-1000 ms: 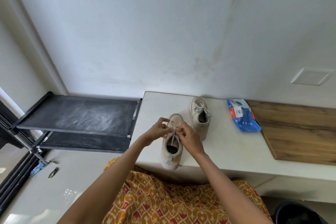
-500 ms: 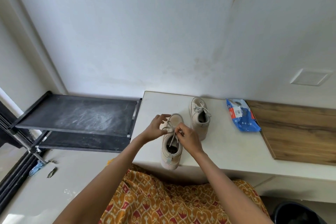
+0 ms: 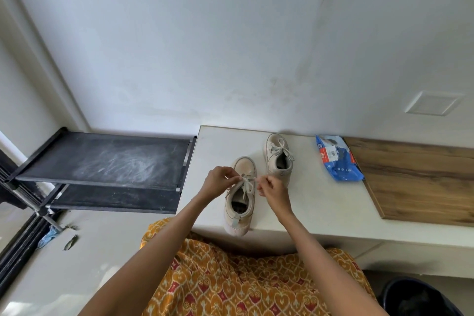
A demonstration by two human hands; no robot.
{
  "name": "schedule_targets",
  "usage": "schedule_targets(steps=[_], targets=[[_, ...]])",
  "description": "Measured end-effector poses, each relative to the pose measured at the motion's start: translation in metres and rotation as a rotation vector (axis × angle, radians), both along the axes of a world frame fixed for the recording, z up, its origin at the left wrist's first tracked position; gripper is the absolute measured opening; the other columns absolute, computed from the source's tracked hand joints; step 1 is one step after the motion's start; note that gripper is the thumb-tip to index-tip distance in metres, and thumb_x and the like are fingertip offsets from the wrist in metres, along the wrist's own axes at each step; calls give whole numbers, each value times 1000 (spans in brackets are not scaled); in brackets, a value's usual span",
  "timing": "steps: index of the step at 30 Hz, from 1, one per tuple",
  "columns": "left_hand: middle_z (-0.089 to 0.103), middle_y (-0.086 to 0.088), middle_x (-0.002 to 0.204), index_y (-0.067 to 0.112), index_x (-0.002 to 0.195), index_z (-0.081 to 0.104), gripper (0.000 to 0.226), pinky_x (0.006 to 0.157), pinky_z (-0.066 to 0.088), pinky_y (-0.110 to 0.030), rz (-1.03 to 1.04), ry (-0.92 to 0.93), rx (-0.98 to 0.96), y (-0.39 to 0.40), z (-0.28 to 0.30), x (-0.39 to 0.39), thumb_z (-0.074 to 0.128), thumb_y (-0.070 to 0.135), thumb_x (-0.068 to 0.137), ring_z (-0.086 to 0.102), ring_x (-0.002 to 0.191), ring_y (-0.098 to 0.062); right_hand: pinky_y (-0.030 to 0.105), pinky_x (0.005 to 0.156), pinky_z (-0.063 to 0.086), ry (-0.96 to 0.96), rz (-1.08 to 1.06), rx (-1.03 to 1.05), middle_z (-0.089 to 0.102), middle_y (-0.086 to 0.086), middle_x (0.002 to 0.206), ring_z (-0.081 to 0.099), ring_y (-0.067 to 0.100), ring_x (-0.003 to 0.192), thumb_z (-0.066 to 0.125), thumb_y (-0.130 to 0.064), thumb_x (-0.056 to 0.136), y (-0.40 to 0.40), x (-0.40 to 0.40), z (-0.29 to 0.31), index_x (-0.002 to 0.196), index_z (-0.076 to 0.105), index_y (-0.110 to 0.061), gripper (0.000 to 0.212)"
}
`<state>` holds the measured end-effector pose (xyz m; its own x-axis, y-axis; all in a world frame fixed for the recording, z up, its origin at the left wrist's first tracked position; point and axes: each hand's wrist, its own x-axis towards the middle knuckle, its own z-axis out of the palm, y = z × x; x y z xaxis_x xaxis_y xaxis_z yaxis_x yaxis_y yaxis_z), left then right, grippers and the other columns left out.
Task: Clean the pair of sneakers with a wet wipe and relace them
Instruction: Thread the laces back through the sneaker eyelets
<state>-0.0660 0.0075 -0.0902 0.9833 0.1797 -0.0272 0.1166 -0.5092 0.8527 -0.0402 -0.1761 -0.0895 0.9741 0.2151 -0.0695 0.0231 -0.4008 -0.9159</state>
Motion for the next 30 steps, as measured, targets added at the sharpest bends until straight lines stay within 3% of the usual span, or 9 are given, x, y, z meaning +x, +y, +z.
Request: schedule_targets(steps=[2,5,7,10,14,18,23,27,30], targets=[[64,10,66,13,77,70,14,60,51,-20,13,4,-28,-2,2,-1,73,27,80,59,58,-5,38,68,50,18,120,-47,60,4,65,56,14,64,58,-43,89,3,-3,3,77,66,-6,39],[62,8,66,9,79,69,18,53,42,-10,32,12,-50,-4,5,-2,72,26,80,56,58,-3,27,64,46,16,146,-83,62,-10,63,57,5,61,64,-45,84,9,-5,7,75,68,-17,30],[62,6,66,9,78,68,21,55,42,-13,45,25,-53,-5,5,-3,73,29,79,56,59,-4,29,62,48,0,125,-117,64,-7,62,60,8,60,66,-42,83,9,-3,7,71,67,-16,29],[58,6,62,15,69,62,24,56,40,-18,44,46,-45,-5,2,-2,73,34,79,52,58,-5,41,73,57,50,106,-159,70,2,71,67,20,72,64,-37,84,8,2,5,73,67,-12,27],[61,-1,67,10,75,63,23,53,45,-15,10,103,-126,3,5,-3,70,30,82,56,58,-7,49,80,55,92,111,-178,68,6,76,69,25,80,58,-25,85,8,4,9,65,59,-17,22],[68,-16,79,2,81,65,23,71,59,-37,29,137,-198,6,2,-5,71,24,83,67,68,-21,51,80,55,148,92,-102,65,11,74,69,22,79,59,-17,85,6,0,7,61,54,-14,24],[67,-10,73,5,85,70,16,65,57,-28,7,168,-214,2,9,-3,70,21,84,64,64,-18,45,81,56,168,90,-58,64,5,74,68,20,78,57,-20,91,7,-2,9,65,54,-16,26],[65,1,65,11,81,72,17,57,48,-19,-5,189,-187,0,13,-3,71,28,82,59,61,-8,35,76,58,136,172,-115,61,-3,67,66,17,74,64,-39,86,8,-2,17,65,55,-20,30],[62,1,61,12,70,67,19,50,45,-15,53,188,-200,-2,13,-3,73,26,81,57,56,-8,42,73,57,77,182,-191,55,1,63,61,19,69,62,-36,88,10,2,14,58,49,-20,37]])
